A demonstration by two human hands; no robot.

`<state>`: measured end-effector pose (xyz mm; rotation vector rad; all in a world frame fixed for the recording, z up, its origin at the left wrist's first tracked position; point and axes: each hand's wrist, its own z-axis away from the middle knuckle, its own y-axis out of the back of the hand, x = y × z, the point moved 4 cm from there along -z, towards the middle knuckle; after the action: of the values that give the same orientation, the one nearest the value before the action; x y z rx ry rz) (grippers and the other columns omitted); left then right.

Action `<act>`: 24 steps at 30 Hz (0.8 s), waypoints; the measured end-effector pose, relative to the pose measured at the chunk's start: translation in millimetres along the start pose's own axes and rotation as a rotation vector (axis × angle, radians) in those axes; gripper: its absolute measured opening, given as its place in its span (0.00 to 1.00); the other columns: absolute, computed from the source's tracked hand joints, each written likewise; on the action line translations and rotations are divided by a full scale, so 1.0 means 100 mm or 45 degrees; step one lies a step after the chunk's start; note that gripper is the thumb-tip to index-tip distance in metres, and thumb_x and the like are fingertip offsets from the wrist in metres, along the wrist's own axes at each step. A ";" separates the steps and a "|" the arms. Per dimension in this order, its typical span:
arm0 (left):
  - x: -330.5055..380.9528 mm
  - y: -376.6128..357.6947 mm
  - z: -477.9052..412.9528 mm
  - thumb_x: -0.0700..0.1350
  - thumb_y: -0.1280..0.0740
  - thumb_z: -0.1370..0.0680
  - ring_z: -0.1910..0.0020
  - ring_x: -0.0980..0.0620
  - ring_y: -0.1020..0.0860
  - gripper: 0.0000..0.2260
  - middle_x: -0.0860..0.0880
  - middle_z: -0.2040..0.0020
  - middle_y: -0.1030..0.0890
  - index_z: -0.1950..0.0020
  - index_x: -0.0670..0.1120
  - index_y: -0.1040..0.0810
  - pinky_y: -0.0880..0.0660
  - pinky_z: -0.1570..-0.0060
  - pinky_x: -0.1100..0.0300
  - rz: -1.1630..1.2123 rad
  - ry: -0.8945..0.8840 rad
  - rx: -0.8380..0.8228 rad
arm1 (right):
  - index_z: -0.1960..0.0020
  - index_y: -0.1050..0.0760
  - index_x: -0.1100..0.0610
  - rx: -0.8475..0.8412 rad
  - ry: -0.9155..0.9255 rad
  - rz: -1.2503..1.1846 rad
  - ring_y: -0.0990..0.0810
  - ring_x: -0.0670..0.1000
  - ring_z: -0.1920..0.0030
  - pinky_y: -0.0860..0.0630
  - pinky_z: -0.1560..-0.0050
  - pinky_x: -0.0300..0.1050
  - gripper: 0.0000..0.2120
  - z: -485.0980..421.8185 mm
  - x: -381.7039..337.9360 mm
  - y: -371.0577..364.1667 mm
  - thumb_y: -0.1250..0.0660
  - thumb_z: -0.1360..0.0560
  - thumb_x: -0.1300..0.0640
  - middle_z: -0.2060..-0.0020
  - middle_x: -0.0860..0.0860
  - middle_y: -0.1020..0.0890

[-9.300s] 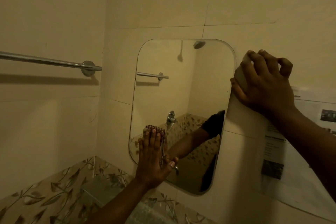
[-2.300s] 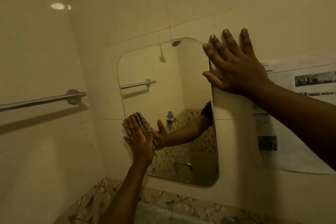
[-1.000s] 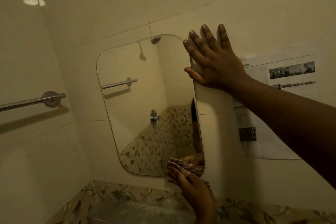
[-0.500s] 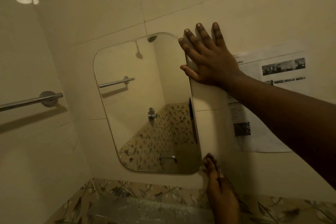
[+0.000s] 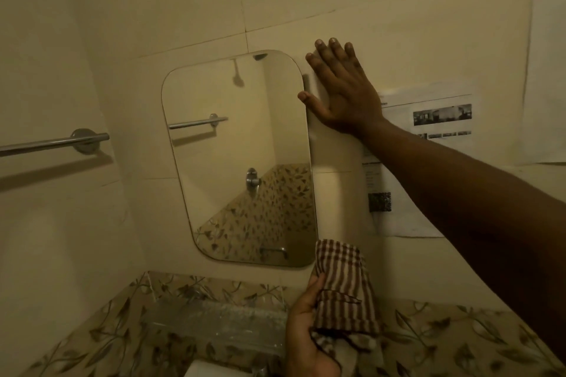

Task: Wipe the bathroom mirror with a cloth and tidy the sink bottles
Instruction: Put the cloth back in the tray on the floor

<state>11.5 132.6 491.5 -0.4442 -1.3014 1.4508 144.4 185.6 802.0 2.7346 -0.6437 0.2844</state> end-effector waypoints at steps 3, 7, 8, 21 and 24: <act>0.29 0.35 0.61 0.48 0.32 0.24 0.34 0.29 0.21 0.27 0.30 0.29 0.21 0.30 0.33 0.20 0.27 0.33 0.35 0.017 0.200 -0.347 | 0.19 0.35 0.59 0.073 -0.170 -0.363 0.44 0.61 0.15 0.51 0.15 0.60 0.31 0.03 0.00 0.21 0.36 0.16 0.44 0.17 0.60 0.38; 0.22 0.44 0.76 0.51 0.30 0.26 0.26 0.27 0.28 0.30 0.28 0.29 0.23 0.26 0.37 0.22 0.36 0.22 0.34 0.170 0.232 -0.417 | 0.23 0.31 0.64 0.274 -0.350 -0.543 0.34 0.61 0.20 0.41 0.19 0.66 0.25 0.25 -0.18 0.54 0.34 0.17 0.56 0.23 0.62 0.29; 0.22 0.46 0.76 0.50 0.30 0.26 0.25 0.26 0.29 0.31 0.27 0.29 0.23 0.26 0.37 0.22 0.38 0.20 0.33 0.211 0.260 -0.362 | 0.24 0.30 0.65 0.344 -0.336 -0.590 0.30 0.60 0.23 0.35 0.22 0.66 0.25 0.44 -0.24 0.70 0.33 0.18 0.58 0.25 0.61 0.27; -0.53 0.79 0.71 0.56 0.27 0.29 0.45 0.33 0.13 0.29 0.36 0.35 0.16 0.33 0.41 0.15 0.15 0.49 0.38 -0.020 0.185 -0.226 | 0.25 0.29 0.41 -0.425 -2.347 -1.952 0.17 0.60 0.34 0.16 0.44 0.58 0.39 4.17 -1.57 1.75 0.24 0.34 0.38 0.32 0.51 0.18; -1.04 1.19 0.76 0.54 0.30 0.26 0.48 0.37 0.12 0.28 0.37 0.38 0.14 0.32 0.39 0.16 0.14 0.51 0.44 -0.247 0.286 -0.143 | 0.31 0.22 0.50 -0.361 -2.534 -2.040 0.13 0.59 0.40 0.14 0.50 0.54 0.26 4.85 -1.80 2.00 0.24 0.29 0.52 0.39 0.54 0.13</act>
<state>-69.3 29.0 375.2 -0.5242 -1.2131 1.1364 -48.6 -80.9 355.5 1.4142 1.1670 -2.4565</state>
